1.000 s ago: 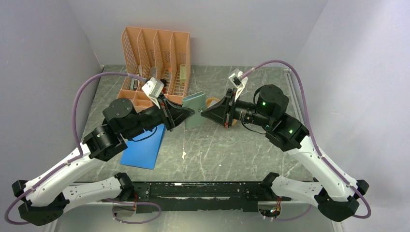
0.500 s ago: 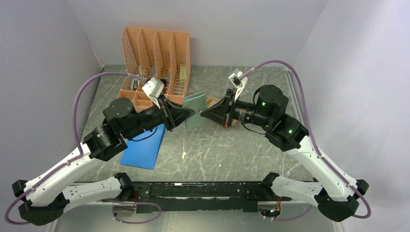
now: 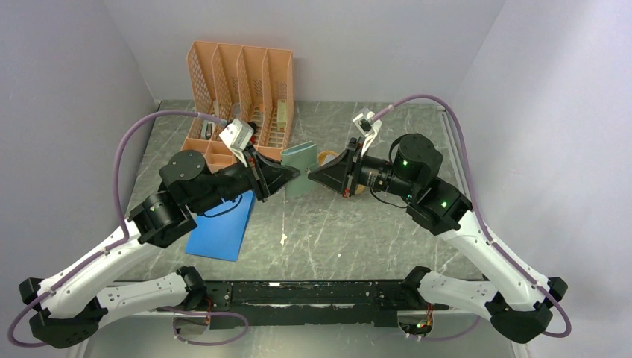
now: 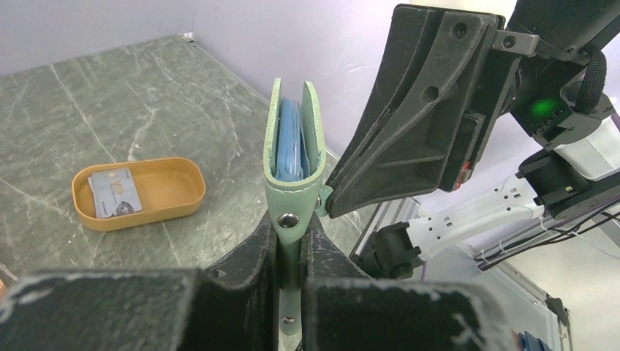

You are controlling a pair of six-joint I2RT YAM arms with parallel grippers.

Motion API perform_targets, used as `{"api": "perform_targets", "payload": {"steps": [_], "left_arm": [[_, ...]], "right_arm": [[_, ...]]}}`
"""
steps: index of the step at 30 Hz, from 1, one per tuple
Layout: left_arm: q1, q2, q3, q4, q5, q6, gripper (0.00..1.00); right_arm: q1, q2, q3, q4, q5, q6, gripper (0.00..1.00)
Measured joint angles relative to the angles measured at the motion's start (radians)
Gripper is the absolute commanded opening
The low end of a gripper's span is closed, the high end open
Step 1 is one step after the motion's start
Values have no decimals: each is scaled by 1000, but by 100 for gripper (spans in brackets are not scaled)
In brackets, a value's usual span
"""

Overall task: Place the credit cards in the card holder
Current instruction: Close the card holder at the center of the board.

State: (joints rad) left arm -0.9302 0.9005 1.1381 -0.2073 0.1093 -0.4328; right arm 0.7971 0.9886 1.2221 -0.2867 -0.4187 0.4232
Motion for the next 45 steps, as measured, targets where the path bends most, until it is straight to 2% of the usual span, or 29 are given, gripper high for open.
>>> {"api": "perform_targets", "payload": {"steps": [45], "left_arm": [[3, -19, 0, 2, 18, 8, 5]], "right_arm": [[1, 5, -6, 56, -12, 45, 0]]}}
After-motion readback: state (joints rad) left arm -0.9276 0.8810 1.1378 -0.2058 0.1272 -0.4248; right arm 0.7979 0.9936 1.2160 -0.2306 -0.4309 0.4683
